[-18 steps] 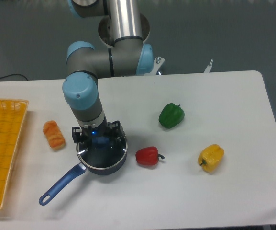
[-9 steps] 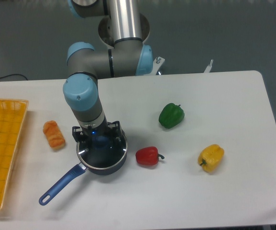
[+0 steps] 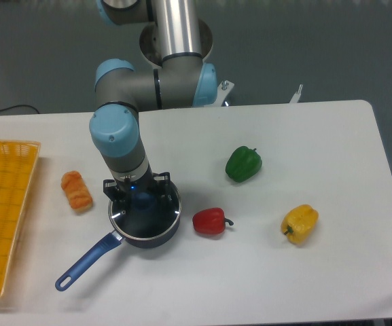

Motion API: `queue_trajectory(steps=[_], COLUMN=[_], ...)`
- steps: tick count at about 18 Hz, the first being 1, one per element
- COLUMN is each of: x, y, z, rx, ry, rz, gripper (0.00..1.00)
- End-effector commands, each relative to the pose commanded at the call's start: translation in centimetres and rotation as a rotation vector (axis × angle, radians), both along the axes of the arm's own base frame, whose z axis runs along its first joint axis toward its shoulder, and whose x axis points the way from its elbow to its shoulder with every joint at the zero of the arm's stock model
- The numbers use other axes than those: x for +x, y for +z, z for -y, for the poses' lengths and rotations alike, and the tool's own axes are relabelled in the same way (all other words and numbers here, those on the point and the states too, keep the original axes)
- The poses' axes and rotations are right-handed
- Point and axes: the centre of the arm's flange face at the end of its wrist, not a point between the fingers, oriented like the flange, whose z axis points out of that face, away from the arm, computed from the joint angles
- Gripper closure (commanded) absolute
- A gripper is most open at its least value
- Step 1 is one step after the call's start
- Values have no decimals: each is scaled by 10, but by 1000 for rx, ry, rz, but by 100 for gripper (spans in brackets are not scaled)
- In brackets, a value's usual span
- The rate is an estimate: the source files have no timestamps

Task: Open the lid
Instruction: 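Lower the gripper onto the glass lid knob and close on it, then lift the glass lid off the saucepan and carry it toward the red pepper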

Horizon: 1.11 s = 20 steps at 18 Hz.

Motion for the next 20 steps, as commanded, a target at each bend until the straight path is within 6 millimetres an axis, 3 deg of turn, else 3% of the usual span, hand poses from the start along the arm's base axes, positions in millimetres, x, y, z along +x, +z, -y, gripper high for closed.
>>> queue_trajectory(steps=[11,20], x=[-5,-18], y=[7,45], z=[0,5], rx=[5,-21], ry=[-12,-156], rz=[-6,10], gripper=[50,50])
